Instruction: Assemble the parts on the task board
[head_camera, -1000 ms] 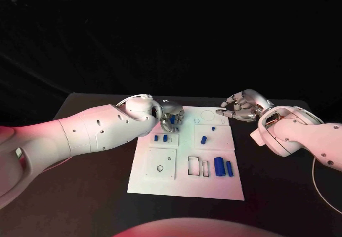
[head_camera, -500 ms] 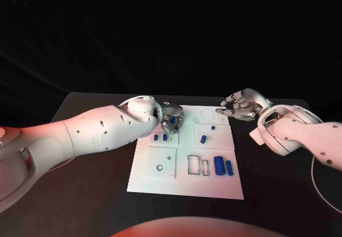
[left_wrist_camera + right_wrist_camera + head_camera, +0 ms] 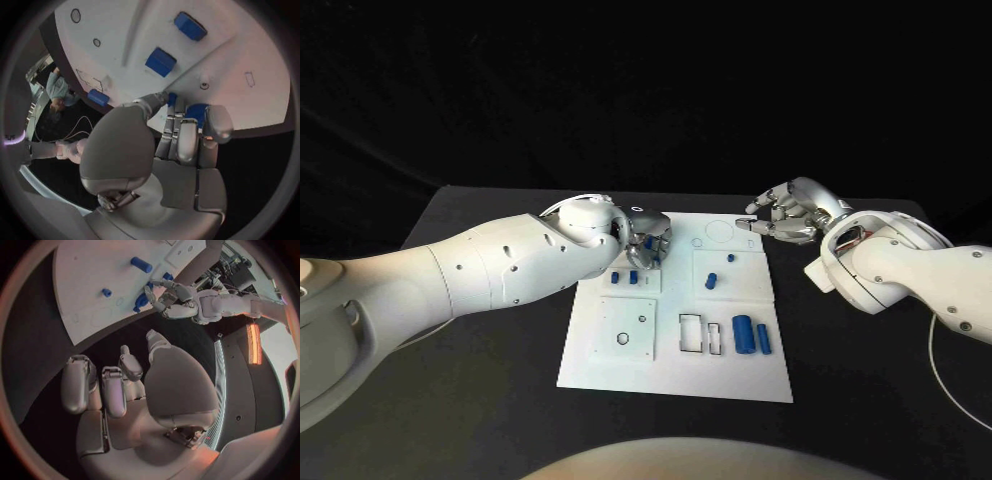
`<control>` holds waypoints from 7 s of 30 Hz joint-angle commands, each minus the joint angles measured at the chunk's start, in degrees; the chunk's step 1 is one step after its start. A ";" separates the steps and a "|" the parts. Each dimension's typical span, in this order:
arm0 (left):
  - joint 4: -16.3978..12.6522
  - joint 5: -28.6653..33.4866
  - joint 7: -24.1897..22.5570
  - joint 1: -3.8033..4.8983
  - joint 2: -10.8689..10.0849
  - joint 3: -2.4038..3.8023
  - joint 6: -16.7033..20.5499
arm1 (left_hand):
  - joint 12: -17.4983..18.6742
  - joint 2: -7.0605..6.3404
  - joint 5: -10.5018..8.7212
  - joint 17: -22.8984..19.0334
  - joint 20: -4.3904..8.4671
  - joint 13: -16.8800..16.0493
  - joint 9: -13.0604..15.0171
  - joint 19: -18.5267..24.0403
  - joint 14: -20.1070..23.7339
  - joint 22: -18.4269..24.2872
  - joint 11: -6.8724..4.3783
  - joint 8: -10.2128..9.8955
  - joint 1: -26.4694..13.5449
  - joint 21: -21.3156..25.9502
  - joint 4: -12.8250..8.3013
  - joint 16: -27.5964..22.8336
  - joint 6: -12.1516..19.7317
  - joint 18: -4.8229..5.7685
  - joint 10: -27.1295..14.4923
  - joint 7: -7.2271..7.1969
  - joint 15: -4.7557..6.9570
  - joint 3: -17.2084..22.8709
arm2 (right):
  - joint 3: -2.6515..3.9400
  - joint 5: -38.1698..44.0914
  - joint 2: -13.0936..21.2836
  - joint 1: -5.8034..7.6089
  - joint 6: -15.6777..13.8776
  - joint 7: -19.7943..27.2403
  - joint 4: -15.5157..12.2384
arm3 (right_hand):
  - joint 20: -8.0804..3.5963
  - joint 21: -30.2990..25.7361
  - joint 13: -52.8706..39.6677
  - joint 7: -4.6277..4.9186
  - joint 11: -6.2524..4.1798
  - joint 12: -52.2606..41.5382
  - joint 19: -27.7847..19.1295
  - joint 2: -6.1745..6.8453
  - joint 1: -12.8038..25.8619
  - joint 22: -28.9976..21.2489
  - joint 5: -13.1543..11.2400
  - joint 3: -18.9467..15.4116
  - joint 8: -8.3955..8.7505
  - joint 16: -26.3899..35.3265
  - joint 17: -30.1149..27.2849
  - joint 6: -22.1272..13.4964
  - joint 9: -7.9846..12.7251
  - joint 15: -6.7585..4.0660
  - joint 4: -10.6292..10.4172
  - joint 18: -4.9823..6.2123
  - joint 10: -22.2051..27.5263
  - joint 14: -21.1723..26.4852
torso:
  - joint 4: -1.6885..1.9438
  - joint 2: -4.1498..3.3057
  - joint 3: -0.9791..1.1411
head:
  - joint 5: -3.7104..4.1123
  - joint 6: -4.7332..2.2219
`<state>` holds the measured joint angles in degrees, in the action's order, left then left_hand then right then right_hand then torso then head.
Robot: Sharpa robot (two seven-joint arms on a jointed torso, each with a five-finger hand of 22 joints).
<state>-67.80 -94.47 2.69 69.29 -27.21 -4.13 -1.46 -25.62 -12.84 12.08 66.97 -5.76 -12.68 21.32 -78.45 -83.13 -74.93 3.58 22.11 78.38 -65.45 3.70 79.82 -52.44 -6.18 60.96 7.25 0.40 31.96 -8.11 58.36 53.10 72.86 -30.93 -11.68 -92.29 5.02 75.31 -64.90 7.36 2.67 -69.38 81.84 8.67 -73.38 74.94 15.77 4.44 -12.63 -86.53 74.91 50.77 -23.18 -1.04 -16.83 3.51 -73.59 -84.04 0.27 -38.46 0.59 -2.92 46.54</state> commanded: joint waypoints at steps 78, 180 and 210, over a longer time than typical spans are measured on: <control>-4.22 4.47 0.24 -0.41 -8.68 2.60 -1.50 | 6.22 1.75 -1.13 -0.18 0.40 1.10 0.86 -1.13 -1.56 -8.30 -0.42 -2.62 -1.63 -1.17 -6.81 0.09 -3.32 1.26 5.51 0.10 0.41 4.85 | 0.00 1.44 0.07 -0.08 0.19 0.27 0.20 | -0.07 -0.07 -0.10 0.04 0.06 0.11 -0.08 0.04 -0.58 5.83 0.49 0.15 -0.28 0.07 6.87 -0.22 -0.10 -0.23 0.18 0.28 -0.09 -4.06 | 0.06 0.15 0.02 | -0.62 -0.35; -9.50 33.57 -6.01 -0.31 -16.27 3.79 9.96 | 9.08 -0.39 4.07 -12.57 -0.45 -3.35 -1.87 6.34 5.67 -3.97 0.92 -8.44 -6.38 15.88 -3.76 -5.89 3.04 -1.33 2.38 1.61 -0.75 -3.02 | 0.00 5.21 -0.08 -0.08 5.05 1.68 3.82 | 0.03 -5.44 34.39 0.35 0.88 38.08 -1.63 1.63 -8.91 3.72 -2.20 6.63 -1.17 4.06 -0.10 0.23 -0.69 -0.05 0.24 1.12 12.93 -2.70 | 0.14 0.26 -0.07 | -0.37 -0.47; -17.07 84.32 -21.91 -0.38 -24.30 3.75 10.18 | 6.25 2.80 5.43 -31.78 -1.15 -3.81 -1.15 15.12 17.11 2.89 1.14 -5.69 -4.43 35.85 -4.14 -17.90 0.44 -4.26 1.63 1.55 -1.15 -1.82 | -0.10 36.18 -6.68 -2.94 16.20 0.90 7.64 | 1.75 -6.49 50.58 1.42 2.76 59.48 -2.17 7.64 -9.73 4.34 -4.94 20.39 0.03 4.14 -0.75 5.95 0.94 1.87 3.79 1.35 11.52 -2.43 | 0.07 0.06 -0.16 | 2.44 -0.97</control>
<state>-84.58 -12.77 -17.46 68.88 -51.44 -0.41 10.01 -19.25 -10.47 17.31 35.27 -7.11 -16.43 20.09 -63.52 -66.32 -72.08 4.91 16.08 74.13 -29.89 -0.40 62.11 -51.63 -9.76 62.26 8.90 -0.84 30.36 -8.19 91.51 46.61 70.04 -16.11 -10.18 -84.70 6.82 68.65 -14.41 8.79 5.58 -10.08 79.34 16.15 -83.71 74.92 10.56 24.88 -12.95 -82.45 74.03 56.51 -22.33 0.42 -13.32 4.41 -61.68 -84.04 0.37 -38.39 0.44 -0.57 45.55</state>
